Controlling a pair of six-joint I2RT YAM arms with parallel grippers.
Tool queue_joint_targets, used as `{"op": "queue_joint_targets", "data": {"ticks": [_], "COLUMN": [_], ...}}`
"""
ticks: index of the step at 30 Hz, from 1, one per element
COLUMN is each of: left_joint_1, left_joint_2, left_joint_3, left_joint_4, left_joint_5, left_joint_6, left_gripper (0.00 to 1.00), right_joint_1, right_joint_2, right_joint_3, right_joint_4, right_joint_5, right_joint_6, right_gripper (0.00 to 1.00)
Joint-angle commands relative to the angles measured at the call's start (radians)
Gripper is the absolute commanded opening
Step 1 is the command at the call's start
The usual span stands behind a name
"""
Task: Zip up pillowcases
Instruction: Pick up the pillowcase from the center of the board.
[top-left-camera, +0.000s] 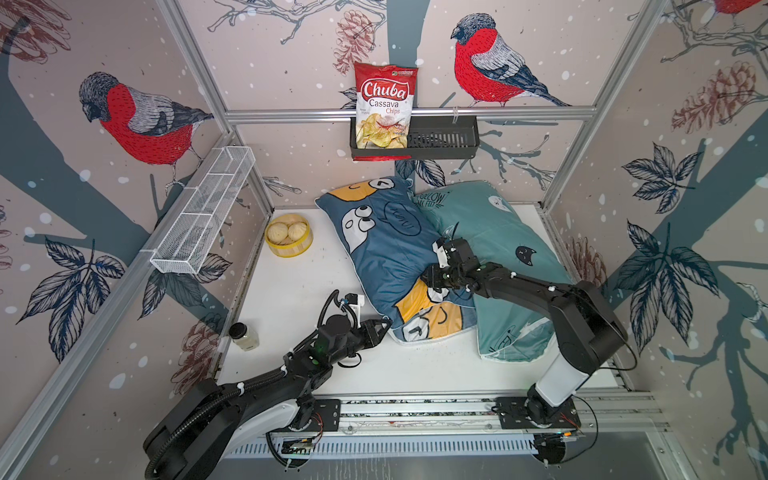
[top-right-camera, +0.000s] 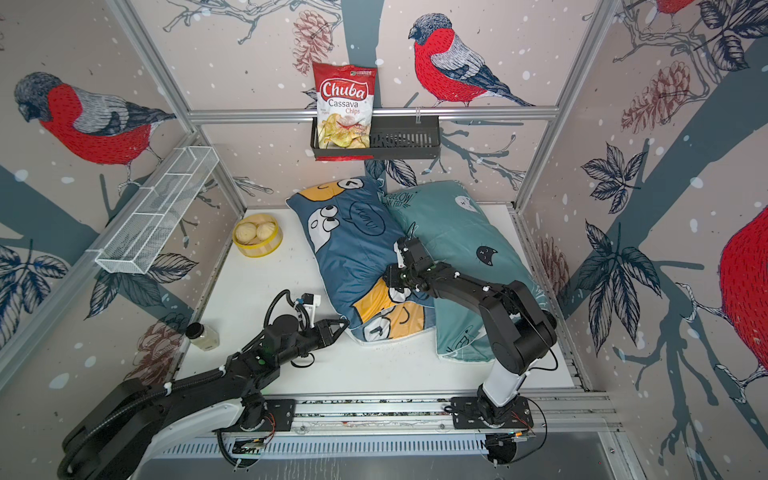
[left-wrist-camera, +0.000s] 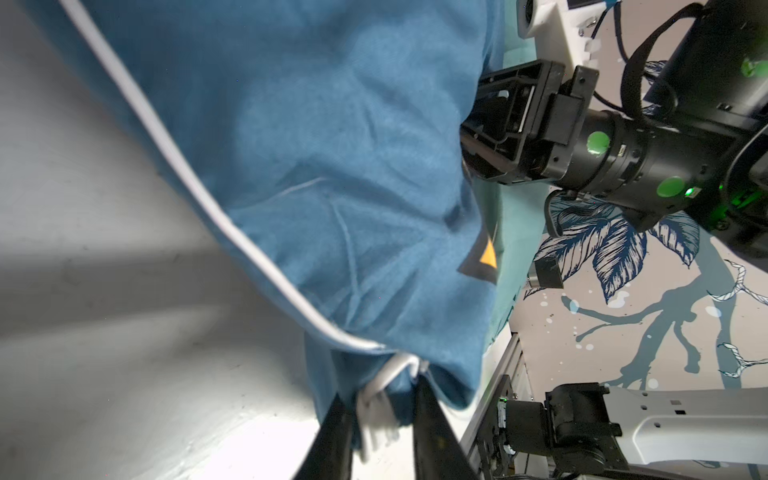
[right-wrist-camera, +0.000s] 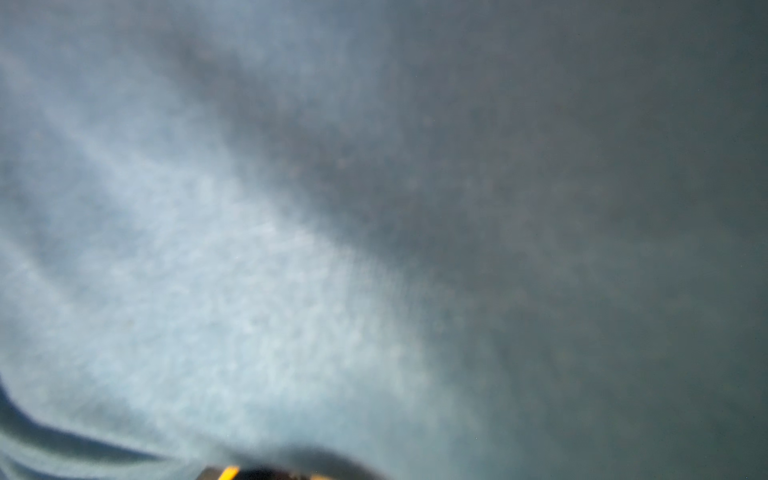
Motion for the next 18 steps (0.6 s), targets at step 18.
{"op": "queue_joint_targets", "data": {"ticks": [18], "left_joint_1": [-0.063], "left_joint_2": [-0.115], "left_joint_3": [0.019], "left_joint_4": [0.002], "left_joint_5": [-0.126], "left_joint_6": [-0.098], "left_gripper": [0.0], "right_joint_1": [0.213], "right_joint_2": [-0.55], "right_joint_3": [-0.384], "right_joint_4": [0.116], "right_joint_5": [-0.231], "right_joint_6": [0.141], "right_gripper": [0.55]}}
